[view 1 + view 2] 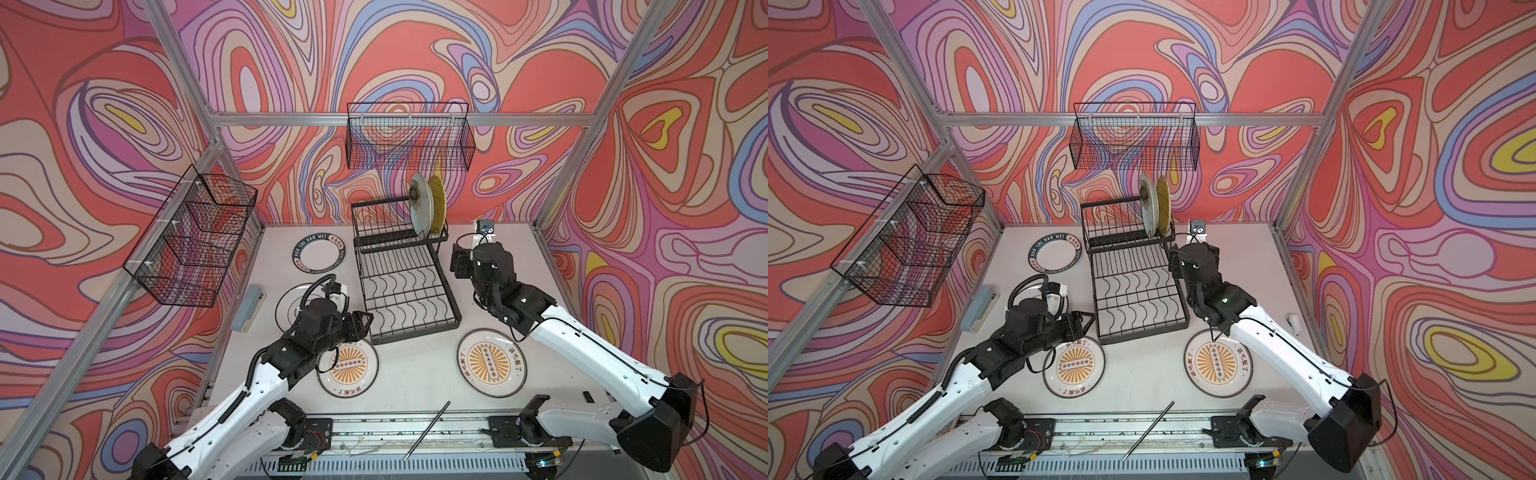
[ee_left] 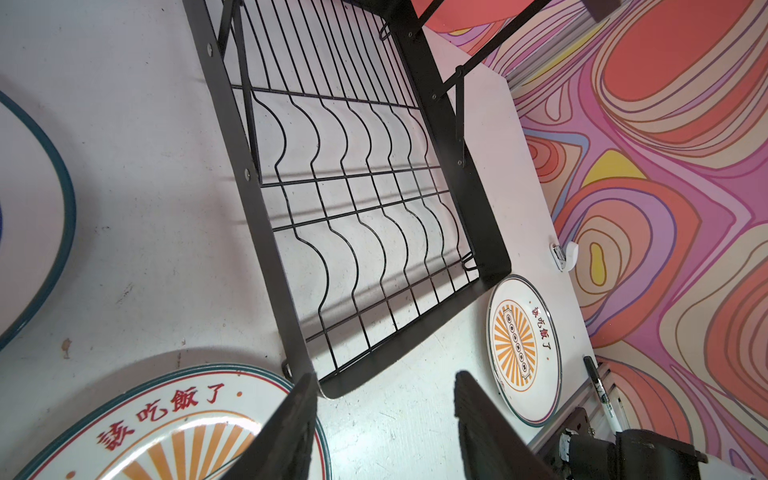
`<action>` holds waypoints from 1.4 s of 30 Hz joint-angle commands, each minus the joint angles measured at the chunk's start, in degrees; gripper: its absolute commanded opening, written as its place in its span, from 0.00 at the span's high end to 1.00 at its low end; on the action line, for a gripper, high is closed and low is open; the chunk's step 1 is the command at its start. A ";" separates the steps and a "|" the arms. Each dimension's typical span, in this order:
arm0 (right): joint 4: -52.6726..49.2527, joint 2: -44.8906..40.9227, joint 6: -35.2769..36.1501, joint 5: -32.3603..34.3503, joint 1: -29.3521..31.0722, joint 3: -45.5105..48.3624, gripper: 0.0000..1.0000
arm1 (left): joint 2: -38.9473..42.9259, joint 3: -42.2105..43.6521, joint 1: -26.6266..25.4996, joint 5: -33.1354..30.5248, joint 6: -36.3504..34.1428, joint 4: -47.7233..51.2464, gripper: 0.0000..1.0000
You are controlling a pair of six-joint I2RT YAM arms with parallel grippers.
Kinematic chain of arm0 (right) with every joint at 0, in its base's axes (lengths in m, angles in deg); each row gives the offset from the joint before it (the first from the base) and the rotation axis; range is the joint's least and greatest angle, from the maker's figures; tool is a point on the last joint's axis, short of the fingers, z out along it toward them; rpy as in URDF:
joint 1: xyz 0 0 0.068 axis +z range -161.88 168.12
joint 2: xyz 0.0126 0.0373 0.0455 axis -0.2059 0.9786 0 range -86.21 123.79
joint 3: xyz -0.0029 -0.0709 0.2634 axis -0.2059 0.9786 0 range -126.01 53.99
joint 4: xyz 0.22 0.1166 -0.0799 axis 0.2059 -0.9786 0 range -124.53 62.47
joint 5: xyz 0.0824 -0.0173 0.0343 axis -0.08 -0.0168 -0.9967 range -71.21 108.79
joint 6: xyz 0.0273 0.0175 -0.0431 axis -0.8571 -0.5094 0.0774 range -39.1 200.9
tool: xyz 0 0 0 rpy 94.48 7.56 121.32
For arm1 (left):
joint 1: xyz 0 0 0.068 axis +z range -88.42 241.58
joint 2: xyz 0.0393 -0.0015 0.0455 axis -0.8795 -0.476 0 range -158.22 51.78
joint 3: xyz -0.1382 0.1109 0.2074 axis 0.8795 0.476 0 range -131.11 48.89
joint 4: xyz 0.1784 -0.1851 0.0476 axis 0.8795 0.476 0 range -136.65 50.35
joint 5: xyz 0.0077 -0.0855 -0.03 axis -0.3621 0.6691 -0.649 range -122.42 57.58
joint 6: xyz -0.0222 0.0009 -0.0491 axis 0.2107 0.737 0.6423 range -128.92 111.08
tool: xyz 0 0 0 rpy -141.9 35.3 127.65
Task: Load the plates into the dish rack
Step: 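Withdraw the right gripper from the rack and lower it toward the sunburst plate, then lower the open right gripper onto the rim of the sunburst plate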
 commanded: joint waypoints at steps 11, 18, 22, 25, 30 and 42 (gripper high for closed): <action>-8.38 -10.80 -18.41 -8.72 -9.50 16.51 0.17 | -3.16 -1.73 -0.19 1.91 -0.35 -3.32 0.44; -11.13 -14.91 -22.69 -15.73 -15.76 23.75 0.15 | -5.51 -2.14 -0.25 3.04 -0.14 -5.11 0.44; -11.25 -13.57 -23.51 -20.69 -18.54 25.88 0.15 | -6.22 -2.53 -0.18 3.71 -0.10 -5.11 0.45; -10.59 -11.73 -23.77 -24.11 -20.32 27.28 0.15 | -5.75 -2.51 -0.15 3.54 -0.15 -4.61 0.45; -7.33 -9.24 -24.76 -30.26 -23.13 29.90 0.16 | -4.69 -2.25 -0.19 2.76 -0.32 -3.72 0.44; -1.99 -7.00 -25.89 -38.89 -27.68 34.09 0.20 | -4.78 -1.84 -0.22 2.66 -0.31 -3.70 0.44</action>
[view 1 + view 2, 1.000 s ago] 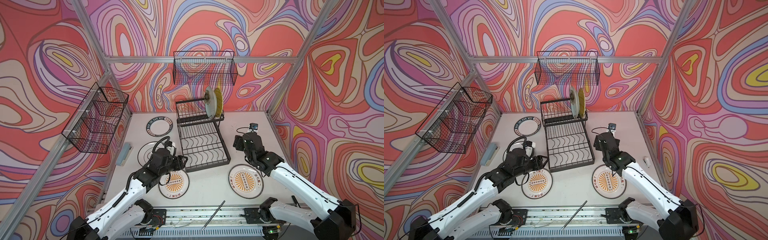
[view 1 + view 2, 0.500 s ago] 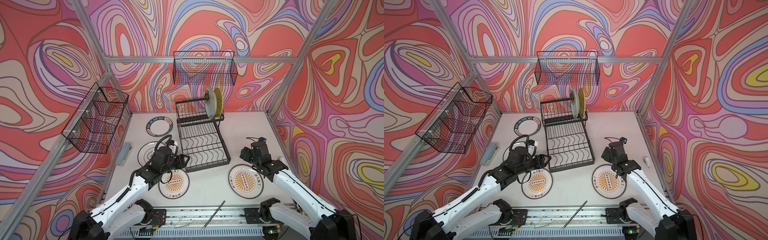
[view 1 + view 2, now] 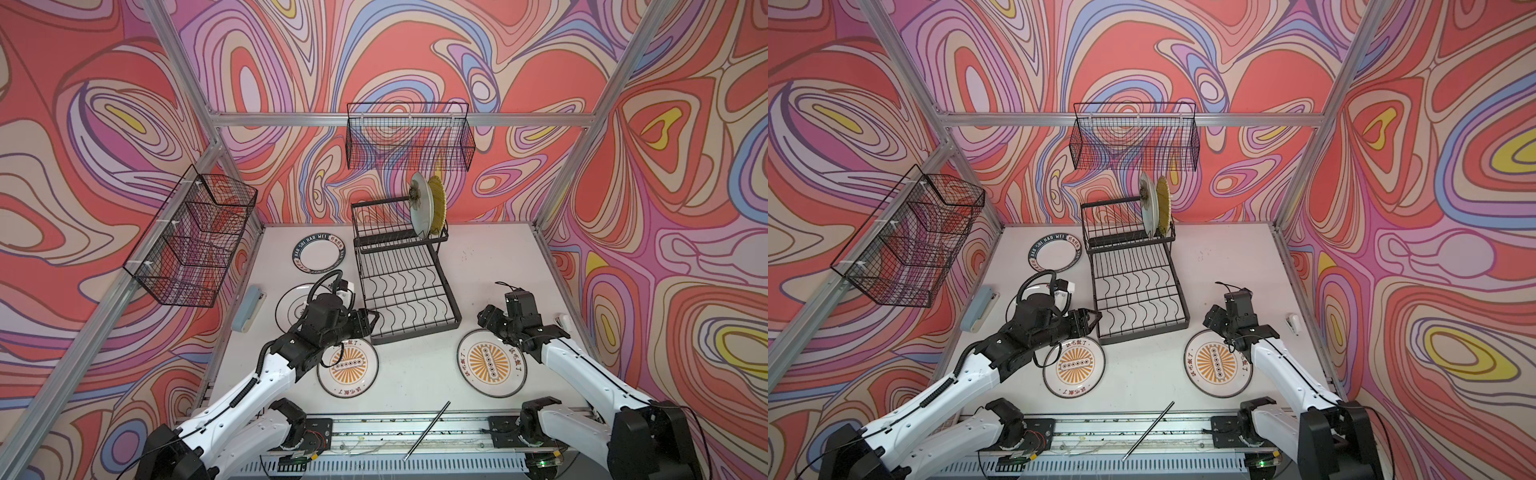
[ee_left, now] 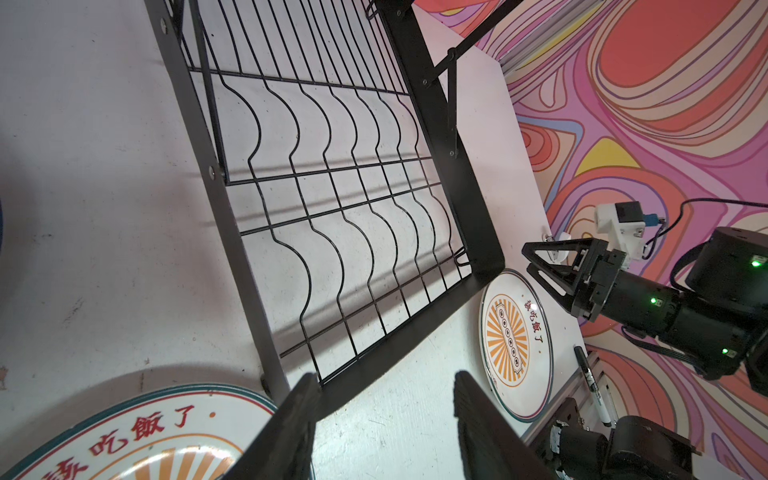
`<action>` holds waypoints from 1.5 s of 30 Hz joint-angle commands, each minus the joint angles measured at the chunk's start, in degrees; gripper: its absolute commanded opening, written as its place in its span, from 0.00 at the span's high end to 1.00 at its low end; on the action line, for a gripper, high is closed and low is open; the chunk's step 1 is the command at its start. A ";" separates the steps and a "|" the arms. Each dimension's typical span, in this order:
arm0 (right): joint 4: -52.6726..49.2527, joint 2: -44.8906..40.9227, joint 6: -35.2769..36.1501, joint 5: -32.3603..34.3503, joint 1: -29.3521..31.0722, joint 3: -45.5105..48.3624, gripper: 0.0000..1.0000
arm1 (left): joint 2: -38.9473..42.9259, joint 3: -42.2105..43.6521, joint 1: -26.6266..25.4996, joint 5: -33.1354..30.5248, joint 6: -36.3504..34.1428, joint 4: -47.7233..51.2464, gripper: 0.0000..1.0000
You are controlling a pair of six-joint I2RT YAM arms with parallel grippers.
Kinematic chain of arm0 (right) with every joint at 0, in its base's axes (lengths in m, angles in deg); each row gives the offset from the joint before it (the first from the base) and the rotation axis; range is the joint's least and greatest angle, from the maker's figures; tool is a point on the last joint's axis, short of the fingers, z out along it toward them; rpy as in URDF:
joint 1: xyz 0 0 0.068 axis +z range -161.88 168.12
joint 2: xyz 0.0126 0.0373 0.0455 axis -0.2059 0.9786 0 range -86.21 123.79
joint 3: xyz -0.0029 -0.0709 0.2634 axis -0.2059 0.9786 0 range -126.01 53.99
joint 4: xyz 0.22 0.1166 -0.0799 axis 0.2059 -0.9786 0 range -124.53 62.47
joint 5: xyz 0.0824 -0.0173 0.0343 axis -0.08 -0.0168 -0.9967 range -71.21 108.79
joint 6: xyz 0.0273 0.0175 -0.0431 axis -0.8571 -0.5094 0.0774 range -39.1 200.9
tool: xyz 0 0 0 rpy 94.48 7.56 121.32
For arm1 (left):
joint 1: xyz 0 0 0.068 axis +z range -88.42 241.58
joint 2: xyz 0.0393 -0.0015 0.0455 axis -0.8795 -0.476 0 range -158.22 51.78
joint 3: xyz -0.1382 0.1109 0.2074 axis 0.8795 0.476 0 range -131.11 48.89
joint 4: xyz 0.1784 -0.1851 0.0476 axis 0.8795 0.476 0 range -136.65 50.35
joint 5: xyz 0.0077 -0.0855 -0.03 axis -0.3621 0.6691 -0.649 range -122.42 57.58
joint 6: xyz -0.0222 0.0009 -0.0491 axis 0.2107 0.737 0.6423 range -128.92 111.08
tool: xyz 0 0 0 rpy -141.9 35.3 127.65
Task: Load the plates into the dish rack
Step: 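Lower the open right gripper onto the rim of the sunburst plate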
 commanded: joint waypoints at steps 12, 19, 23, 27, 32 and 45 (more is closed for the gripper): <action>5.34 3.15 -1.13 -5.87 -1.84 2.37 0.21 | 0.67 -0.61 -0.18 -0.34 -0.26 -0.10 0.45; 6.32 3.87 -1.27 -6.96 -2.31 3.32 0.21 | 0.80 -0.53 -0.18 -0.36 -0.21 0.08 0.45; 6.66 3.98 -1.52 -7.13 -2.46 3.64 0.22 | 0.98 -0.44 -0.18 -0.36 -0.14 0.08 0.44; 6.67 3.88 -1.35 -7.18 -2.56 3.69 0.22 | 1.16 -0.26 -0.20 -0.43 -0.04 -0.01 0.44; 6.50 3.53 -1.28 -7.28 -2.53 3.67 0.22 | 1.43 -0.28 -0.18 -0.36 -0.05 0.04 0.44; 8.33 5.09 -1.72 -7.04 -2.53 4.25 0.23 | 2.30 -0.05 -0.21 -0.71 -0.11 0.52 0.44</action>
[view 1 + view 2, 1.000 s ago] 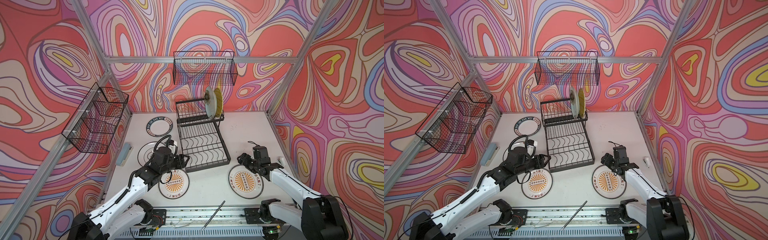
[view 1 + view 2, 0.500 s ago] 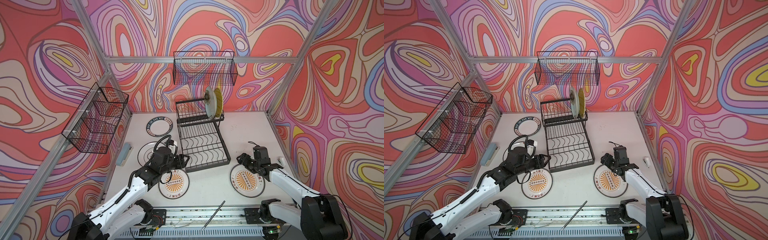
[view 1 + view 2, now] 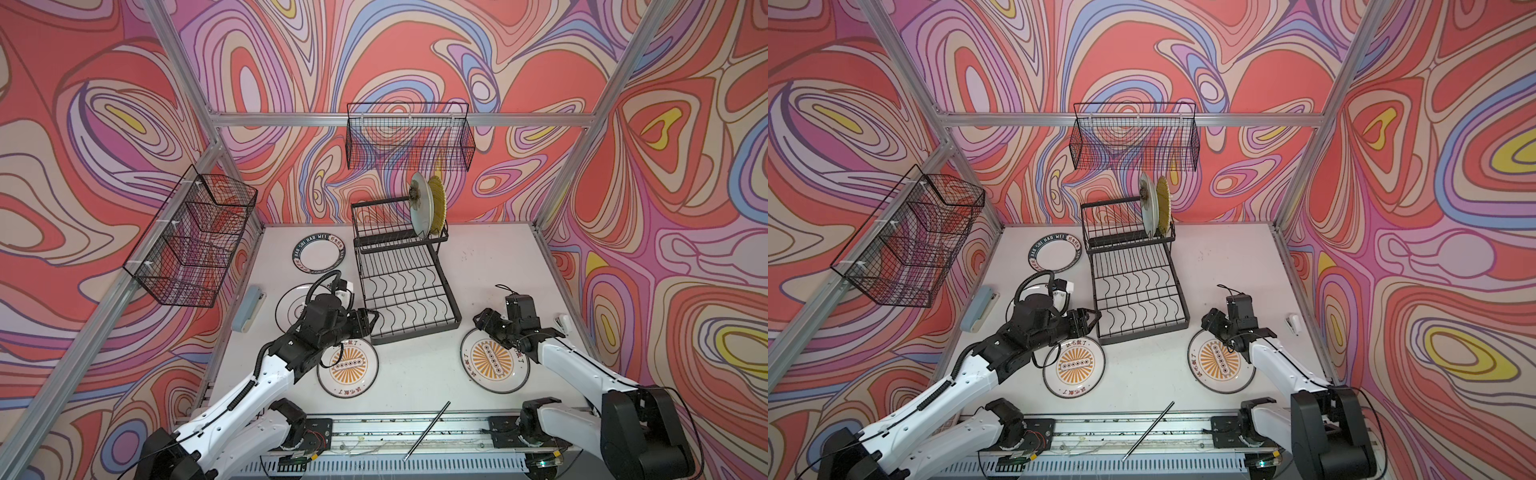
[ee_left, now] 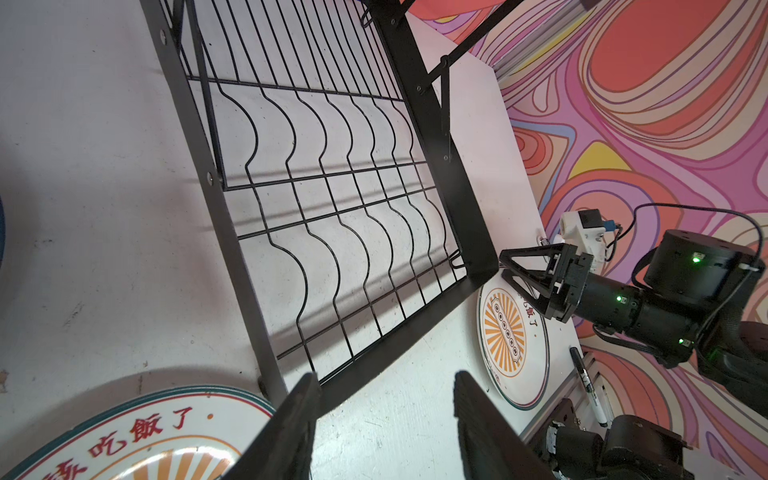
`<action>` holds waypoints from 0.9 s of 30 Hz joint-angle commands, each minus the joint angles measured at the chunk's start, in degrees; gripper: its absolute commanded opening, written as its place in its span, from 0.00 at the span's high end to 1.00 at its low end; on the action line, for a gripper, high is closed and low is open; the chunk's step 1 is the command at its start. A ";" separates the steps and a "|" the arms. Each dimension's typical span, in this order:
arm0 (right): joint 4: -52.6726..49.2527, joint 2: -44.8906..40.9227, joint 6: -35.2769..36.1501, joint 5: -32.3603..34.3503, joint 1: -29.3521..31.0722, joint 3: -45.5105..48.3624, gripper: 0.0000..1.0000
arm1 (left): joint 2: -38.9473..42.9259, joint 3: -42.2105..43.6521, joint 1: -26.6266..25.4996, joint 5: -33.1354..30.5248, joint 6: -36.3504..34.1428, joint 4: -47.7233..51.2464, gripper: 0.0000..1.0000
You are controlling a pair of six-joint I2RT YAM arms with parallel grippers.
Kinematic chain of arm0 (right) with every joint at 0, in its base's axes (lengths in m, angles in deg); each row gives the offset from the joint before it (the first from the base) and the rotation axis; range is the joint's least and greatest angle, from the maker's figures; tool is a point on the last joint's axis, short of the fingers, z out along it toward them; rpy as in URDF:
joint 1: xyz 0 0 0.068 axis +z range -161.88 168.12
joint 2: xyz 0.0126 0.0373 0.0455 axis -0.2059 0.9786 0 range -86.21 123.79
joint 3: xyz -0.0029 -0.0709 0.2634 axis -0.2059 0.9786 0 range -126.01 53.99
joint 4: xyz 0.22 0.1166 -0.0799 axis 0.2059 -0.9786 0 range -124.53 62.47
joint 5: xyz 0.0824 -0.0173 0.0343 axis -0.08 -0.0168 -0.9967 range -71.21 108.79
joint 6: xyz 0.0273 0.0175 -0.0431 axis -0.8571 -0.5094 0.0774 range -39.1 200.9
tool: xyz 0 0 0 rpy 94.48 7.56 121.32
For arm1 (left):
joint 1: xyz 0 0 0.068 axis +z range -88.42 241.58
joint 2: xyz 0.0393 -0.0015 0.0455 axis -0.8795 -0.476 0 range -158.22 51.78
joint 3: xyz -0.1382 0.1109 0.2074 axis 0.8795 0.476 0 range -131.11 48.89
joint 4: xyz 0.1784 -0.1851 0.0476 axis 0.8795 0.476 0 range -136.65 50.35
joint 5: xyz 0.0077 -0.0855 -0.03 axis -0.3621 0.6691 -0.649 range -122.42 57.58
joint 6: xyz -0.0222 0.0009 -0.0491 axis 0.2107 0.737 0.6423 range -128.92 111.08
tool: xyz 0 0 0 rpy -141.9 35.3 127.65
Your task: Load the plates into the dish rack
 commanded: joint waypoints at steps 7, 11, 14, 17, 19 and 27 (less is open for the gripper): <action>3.89 3.72 -0.68 0.37 -0.71 -0.43 0.23 | 1.07 -0.43 -0.18 -0.69 -0.26 0.74 0.44; 5.66 6.34 -0.26 0.45 -1.22 -1.66 0.22 | 1.16 -0.66 -0.18 -0.80 -0.43 1.02 0.44; 6.96 8.74 0.13 0.29 -1.81 -2.98 0.23 | 1.21 -0.66 -0.19 -0.87 -0.52 1.25 0.45; 8.23 11.04 0.72 0.15 -2.37 -4.25 0.23 | 1.25 -0.95 -0.18 -0.99 -0.71 1.77 0.44; 9.08 12.79 1.12 -0.17 -2.99 -5.26 0.23 | 1.34 -1.05 -0.19 -1.18 -0.95 1.96 0.45; 11.71 20.85 3.21 -1.96 -5.57 -11.69 0.24 | 1.34 -1.29 -0.26 -1.50 -1.29 2.23 0.44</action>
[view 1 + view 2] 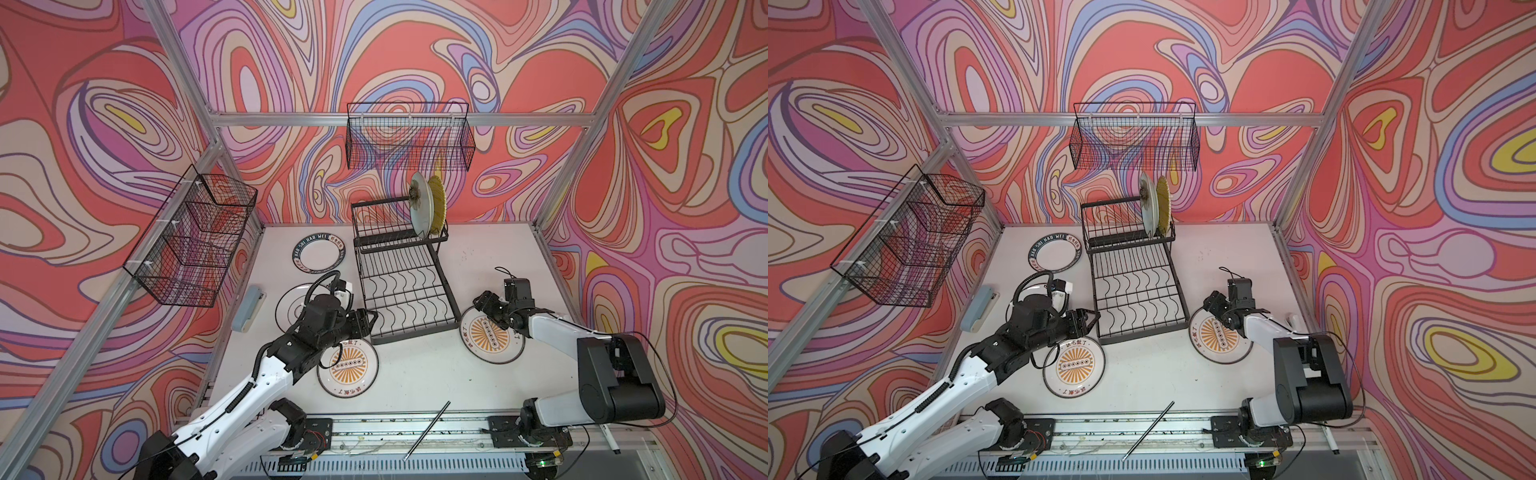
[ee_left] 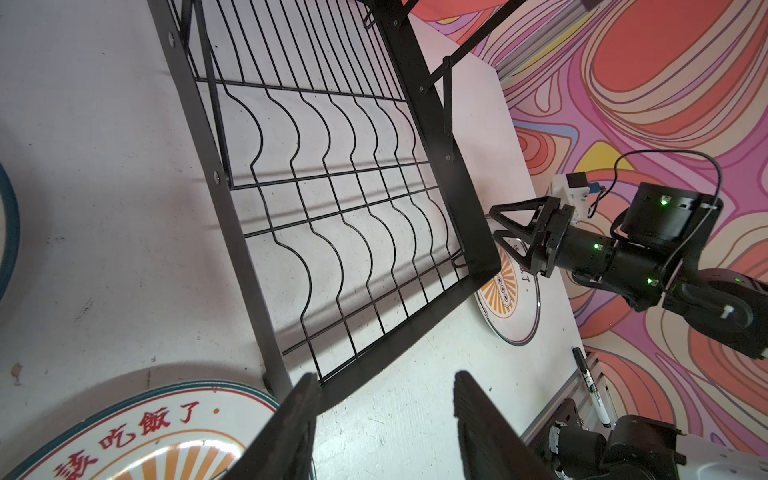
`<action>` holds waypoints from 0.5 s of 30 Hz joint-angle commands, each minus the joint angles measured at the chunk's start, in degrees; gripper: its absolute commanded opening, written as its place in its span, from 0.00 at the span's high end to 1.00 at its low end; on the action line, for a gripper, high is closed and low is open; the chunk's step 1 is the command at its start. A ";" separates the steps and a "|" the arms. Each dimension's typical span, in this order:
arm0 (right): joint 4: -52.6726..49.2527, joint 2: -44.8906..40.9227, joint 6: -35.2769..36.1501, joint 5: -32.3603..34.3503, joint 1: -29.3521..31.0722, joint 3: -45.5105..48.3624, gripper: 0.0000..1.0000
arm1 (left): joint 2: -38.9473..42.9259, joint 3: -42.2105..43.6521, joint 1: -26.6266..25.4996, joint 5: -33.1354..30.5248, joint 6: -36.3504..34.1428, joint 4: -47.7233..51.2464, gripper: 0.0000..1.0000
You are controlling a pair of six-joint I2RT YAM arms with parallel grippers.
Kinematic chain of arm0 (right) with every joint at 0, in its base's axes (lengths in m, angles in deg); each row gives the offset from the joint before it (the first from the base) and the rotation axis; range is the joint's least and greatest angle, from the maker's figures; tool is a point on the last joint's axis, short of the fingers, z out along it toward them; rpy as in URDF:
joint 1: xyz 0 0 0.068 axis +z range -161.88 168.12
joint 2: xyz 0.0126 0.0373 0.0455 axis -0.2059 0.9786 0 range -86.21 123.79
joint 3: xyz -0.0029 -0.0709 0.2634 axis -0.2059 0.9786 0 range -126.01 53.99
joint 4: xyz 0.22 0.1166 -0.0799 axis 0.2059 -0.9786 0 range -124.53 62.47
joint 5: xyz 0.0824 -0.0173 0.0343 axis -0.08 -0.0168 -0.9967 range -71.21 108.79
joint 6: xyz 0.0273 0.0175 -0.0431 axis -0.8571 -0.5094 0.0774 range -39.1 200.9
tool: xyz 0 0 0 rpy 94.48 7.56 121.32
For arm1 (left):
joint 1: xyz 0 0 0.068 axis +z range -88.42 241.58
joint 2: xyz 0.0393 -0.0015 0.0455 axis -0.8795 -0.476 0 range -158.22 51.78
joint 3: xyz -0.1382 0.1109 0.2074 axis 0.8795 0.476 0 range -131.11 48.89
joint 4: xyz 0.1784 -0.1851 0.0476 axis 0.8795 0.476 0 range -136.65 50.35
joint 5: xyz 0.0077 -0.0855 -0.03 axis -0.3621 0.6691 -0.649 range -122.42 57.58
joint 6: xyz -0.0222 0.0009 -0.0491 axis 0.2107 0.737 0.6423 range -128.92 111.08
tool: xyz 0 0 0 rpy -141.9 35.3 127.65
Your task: Load the plates into the dish rack
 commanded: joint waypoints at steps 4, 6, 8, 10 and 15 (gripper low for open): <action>2.17 7.54 2.38 -1.47 -1.86 -6.21 0.25 | 0.74 -1.40 -0.18 -1.10 -1.07 1.38 0.44; 2.61 10.08 2.81 -1.48 -2.03 -8.76 0.25 | 0.86 -1.49 -0.18 -1.10 -1.11 1.63 0.44; 2.61 12.54 3.18 -1.50 -2.13 -11.37 0.26 | 1.02 -1.56 -0.20 -1.20 -1.15 1.86 0.45; 2.53 14.99 3.54 -1.49 -2.22 -14.03 0.26 | 1.20 -1.63 -0.21 -1.28 -1.23 2.21 0.44; 1.26 22.32 4.52 -2.12 -2.41 -22.90 0.27 | 1.84 -1.90 -0.18 -1.38 -1.25 2.87 0.44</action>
